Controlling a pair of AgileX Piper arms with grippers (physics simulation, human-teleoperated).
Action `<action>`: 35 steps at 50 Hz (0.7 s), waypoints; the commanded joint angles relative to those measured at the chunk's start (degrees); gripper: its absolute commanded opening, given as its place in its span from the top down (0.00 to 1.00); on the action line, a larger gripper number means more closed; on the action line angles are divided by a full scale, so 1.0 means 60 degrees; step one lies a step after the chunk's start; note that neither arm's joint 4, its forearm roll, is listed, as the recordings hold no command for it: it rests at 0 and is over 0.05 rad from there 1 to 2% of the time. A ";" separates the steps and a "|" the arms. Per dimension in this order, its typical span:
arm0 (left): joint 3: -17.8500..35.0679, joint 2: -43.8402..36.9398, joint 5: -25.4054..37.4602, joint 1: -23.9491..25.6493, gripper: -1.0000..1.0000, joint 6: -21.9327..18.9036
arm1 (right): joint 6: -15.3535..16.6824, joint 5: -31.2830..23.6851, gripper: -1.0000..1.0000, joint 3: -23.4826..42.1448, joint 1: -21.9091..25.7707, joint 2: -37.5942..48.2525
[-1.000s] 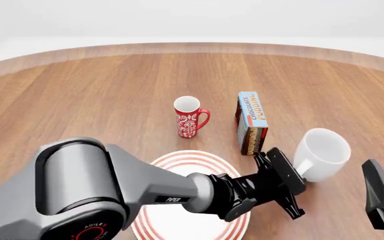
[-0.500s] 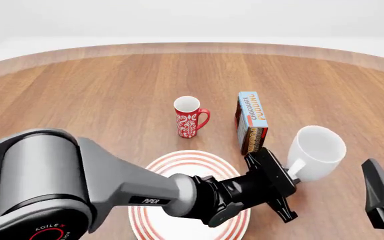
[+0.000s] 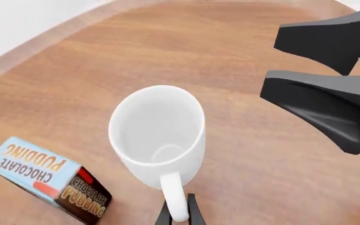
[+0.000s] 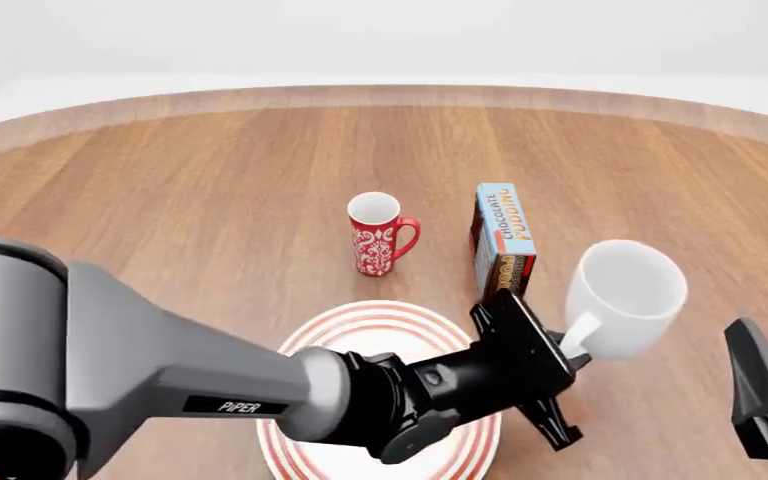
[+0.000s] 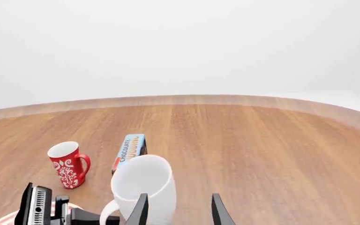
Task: Pick up the white mug and put it on the plate, and put the chocolate pudding to the right of the plate.
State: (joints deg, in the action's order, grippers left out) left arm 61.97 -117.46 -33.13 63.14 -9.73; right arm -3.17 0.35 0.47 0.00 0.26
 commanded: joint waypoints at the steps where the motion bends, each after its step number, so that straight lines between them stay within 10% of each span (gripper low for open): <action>1: -0.0635 0.0661 -0.0226 -0.0093 1.00 0.0055 | 0.0022 -0.0017 0.00 0.0001 -0.0003 -0.0021; 35: -0.2572 0.2327 -0.0875 -0.0176 1.00 0.0136 | 0.0139 -0.0002 0.00 -0.0006 0.0018 -0.0019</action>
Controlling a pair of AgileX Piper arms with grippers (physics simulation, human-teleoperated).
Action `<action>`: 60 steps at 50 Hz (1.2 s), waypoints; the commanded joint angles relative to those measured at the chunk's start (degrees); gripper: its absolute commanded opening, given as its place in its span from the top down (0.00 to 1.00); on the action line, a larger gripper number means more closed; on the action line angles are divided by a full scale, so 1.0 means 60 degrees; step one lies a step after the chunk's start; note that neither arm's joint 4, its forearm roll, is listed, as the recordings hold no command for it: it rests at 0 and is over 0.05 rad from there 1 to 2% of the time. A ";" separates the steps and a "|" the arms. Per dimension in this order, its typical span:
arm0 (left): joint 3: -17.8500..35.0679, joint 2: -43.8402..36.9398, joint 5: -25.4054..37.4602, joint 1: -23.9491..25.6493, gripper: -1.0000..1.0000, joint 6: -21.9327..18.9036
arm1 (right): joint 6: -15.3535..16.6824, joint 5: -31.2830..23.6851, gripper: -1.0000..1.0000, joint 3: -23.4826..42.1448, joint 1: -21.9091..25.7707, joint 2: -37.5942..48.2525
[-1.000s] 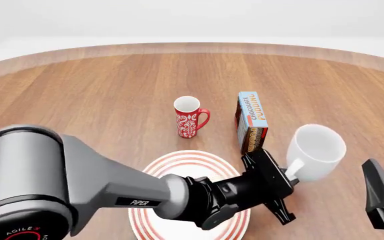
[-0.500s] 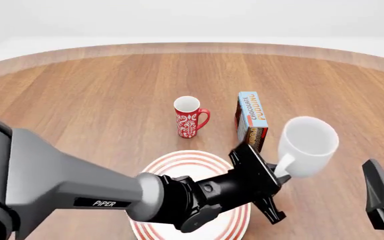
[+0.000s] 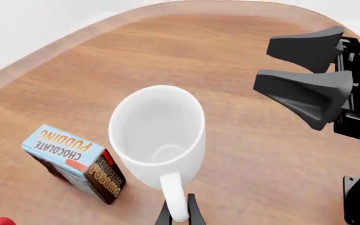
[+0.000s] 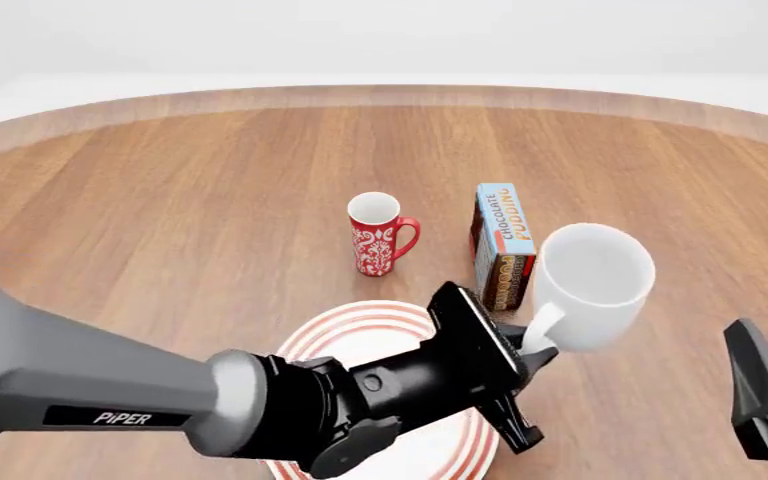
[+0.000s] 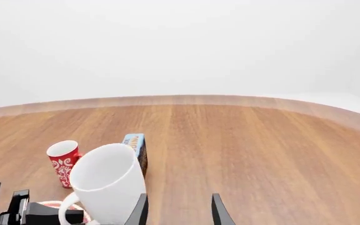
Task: Pick up the white mug and put it on the plate, and put the chocolate pudding to the right of the plate.
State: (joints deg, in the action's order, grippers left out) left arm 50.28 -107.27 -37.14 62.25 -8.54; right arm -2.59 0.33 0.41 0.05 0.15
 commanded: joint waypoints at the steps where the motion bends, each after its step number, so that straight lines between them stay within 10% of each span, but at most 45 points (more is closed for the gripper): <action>1: -0.0660 0.0687 -0.0202 -0.0028 1.00 -0.0053 | 0.0040 0.0004 0.00 0.0001 0.0006 -0.0001; 60: -0.4011 0.4474 -0.0323 -0.1358 1.00 0.0207 | 0.0091 -0.0020 0.00 0.0015 0.0019 -0.0006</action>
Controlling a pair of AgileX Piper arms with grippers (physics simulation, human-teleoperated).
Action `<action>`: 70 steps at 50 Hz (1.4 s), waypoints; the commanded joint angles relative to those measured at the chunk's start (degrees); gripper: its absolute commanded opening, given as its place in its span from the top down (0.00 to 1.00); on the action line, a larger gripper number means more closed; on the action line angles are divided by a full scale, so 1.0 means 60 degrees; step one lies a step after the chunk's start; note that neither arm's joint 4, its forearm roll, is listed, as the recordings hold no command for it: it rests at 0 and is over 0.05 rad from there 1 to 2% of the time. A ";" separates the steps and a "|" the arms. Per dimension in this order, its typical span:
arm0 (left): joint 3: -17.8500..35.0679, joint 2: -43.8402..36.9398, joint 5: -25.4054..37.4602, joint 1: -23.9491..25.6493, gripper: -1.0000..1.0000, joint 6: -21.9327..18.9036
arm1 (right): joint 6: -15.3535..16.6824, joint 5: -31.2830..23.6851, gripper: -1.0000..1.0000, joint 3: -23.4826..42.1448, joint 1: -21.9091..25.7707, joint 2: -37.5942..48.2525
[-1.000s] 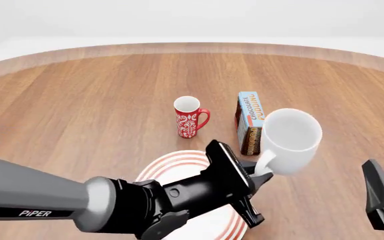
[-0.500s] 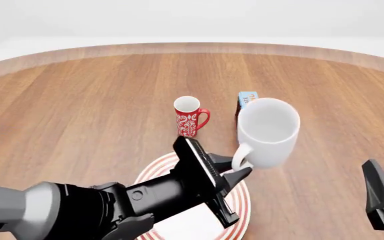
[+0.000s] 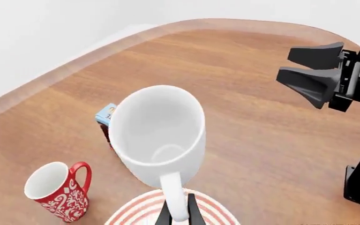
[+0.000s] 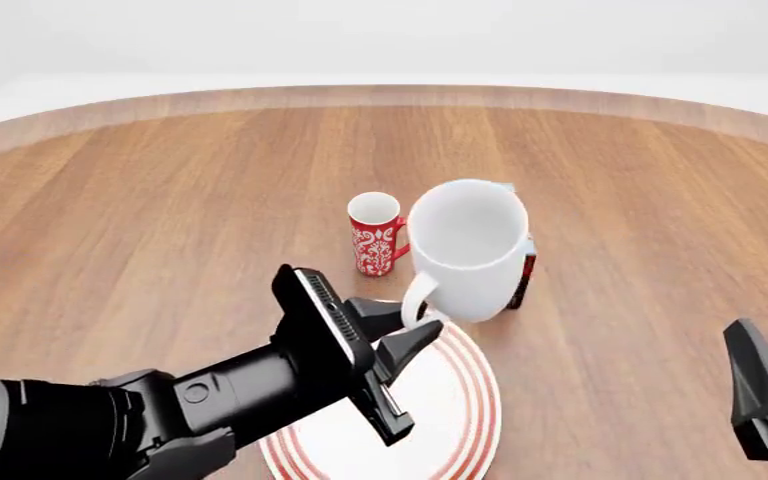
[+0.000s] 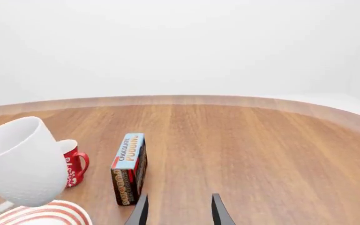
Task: Pick up the white mug and put it on the plate, and put the chocolate pudding to the right of the plate.
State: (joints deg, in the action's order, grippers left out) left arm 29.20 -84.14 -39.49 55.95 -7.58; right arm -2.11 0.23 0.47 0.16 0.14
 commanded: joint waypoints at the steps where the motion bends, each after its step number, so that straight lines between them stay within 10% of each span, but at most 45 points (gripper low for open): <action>1: -0.0598 0.0700 0.0106 -0.0367 1.00 0.0065 | 0.0012 -0.0001 0.00 0.0004 0.0001 -0.0003; 37: -0.2077 0.2330 0.0721 -0.1516 1.00 0.0321 | 0.0089 0.0006 0.00 0.0006 0.0015 -0.0011; 70: -0.2855 0.1121 -0.0467 -0.1623 1.00 0.0748 | 0.0150 0.0015 0.00 -0.0006 0.0022 0.0002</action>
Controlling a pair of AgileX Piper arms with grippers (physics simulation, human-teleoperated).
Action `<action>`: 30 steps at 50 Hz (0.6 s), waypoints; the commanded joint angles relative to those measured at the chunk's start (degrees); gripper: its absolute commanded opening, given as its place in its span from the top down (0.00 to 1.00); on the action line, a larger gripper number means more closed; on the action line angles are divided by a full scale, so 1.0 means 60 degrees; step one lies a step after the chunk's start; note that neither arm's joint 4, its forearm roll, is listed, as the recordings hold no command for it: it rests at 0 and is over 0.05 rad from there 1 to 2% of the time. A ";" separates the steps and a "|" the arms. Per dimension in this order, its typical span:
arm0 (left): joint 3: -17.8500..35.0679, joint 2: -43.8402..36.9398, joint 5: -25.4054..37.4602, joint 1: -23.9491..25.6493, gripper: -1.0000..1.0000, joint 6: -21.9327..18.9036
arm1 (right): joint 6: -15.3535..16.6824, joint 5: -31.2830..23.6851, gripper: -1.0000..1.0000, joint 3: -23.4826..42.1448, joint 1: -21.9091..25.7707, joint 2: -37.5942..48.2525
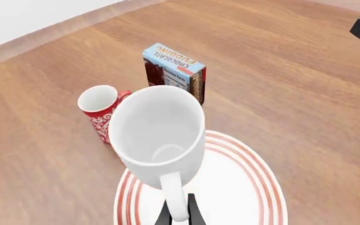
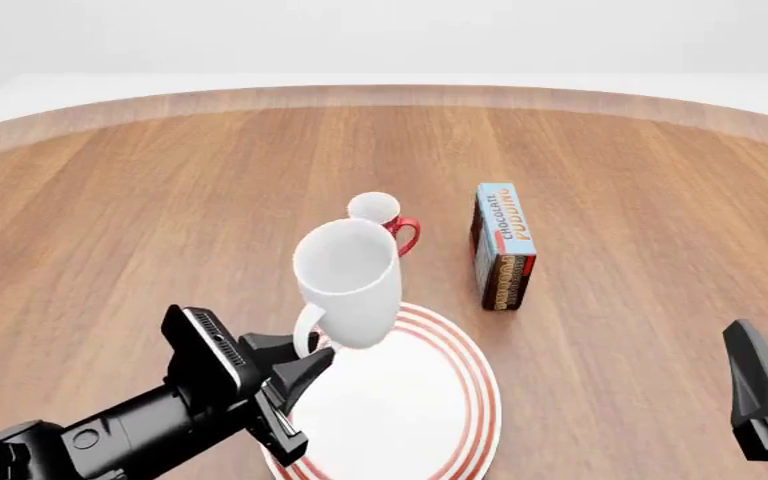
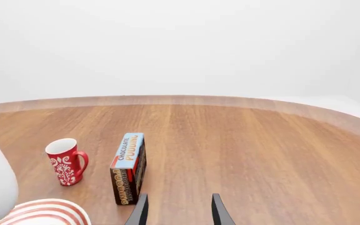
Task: Pick up the white mug and put it on the plate, and put the chocolate pudding to the right of the plate.
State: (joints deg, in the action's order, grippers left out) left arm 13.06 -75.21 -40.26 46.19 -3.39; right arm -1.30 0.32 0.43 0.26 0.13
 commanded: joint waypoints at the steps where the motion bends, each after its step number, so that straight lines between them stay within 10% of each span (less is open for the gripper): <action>1: -0.0191 -0.0457 -0.0396 0.0021 1.00 0.0056 | 0.0021 0.0001 0.00 0.0000 0.0011 0.0002; 30: -0.0248 -0.1702 -0.0971 0.0330 1.00 0.0162 | 0.0027 0.0000 0.00 0.0006 0.0014 -0.0002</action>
State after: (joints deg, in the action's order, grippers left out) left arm 11.42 -83.85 -45.34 47.85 -2.27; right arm -1.14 0.29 0.47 0.34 0.11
